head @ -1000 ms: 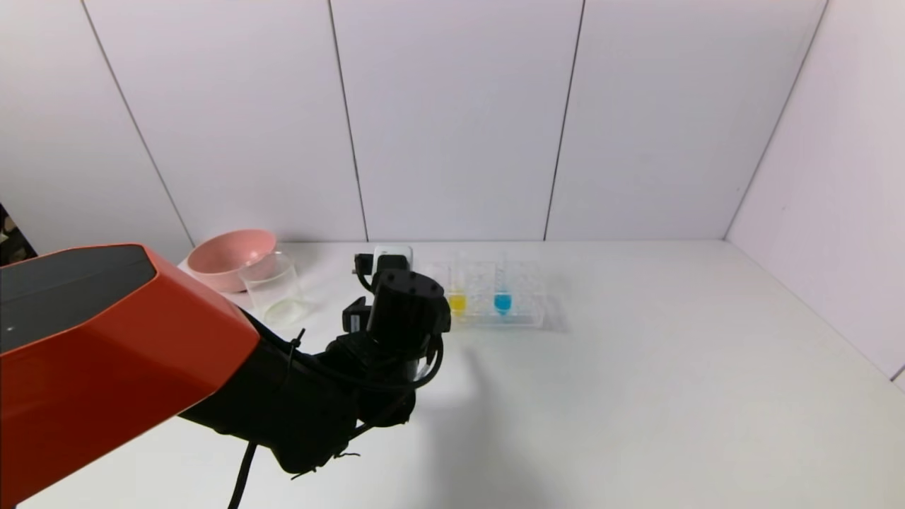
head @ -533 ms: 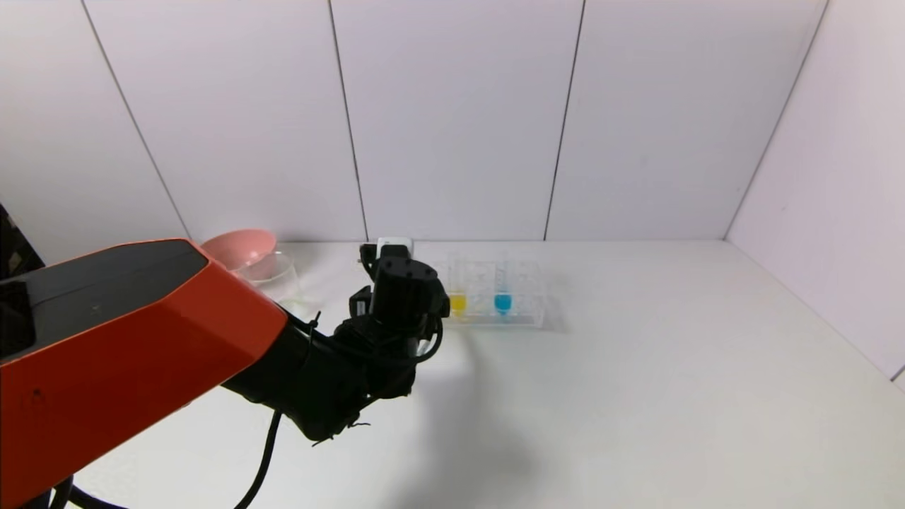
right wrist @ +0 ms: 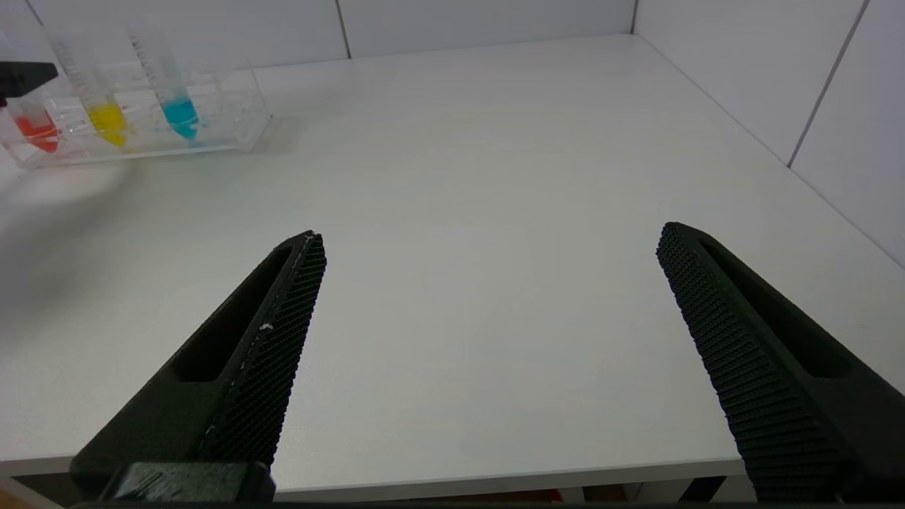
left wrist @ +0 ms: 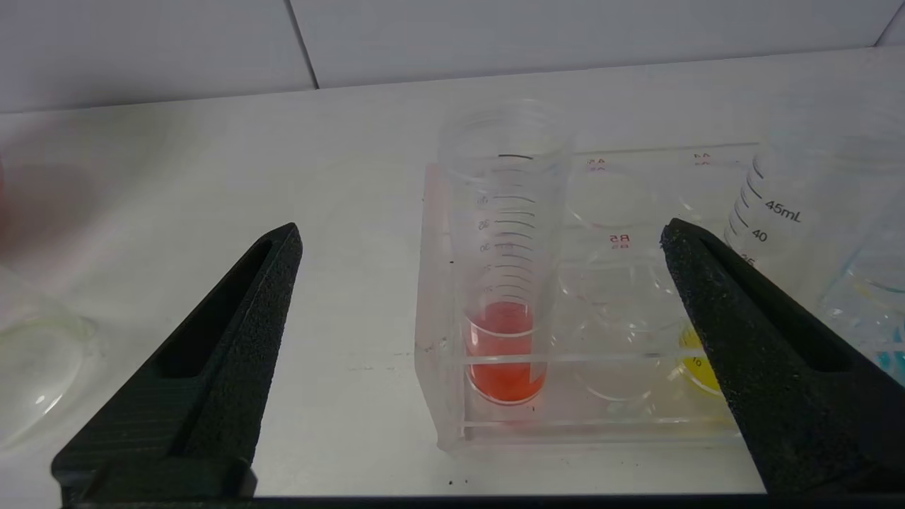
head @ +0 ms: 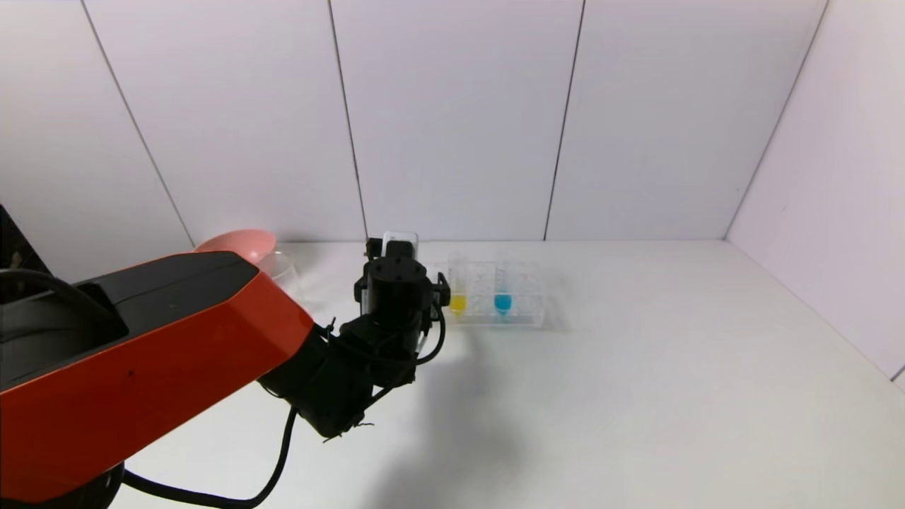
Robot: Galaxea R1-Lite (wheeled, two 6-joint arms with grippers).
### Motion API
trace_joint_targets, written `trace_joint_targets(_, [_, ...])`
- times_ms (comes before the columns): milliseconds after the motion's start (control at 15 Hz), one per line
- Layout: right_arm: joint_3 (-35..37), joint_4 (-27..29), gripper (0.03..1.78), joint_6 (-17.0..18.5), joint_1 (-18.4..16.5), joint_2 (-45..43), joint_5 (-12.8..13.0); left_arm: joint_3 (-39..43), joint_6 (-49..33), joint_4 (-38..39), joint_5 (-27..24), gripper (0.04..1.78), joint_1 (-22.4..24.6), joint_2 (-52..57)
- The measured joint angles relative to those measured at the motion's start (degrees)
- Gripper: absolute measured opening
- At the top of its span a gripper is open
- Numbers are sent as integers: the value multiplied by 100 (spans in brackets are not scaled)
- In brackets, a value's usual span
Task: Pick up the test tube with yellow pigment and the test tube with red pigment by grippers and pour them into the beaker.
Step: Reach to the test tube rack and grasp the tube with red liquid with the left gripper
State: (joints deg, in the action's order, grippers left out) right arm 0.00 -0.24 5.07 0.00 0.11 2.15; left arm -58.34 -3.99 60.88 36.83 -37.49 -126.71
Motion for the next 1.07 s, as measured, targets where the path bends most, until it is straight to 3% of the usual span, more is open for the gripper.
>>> trace_joint_targets(1067, [0,2,171,0,0,0,0,-485,18,-33,-39,177,150,-374])
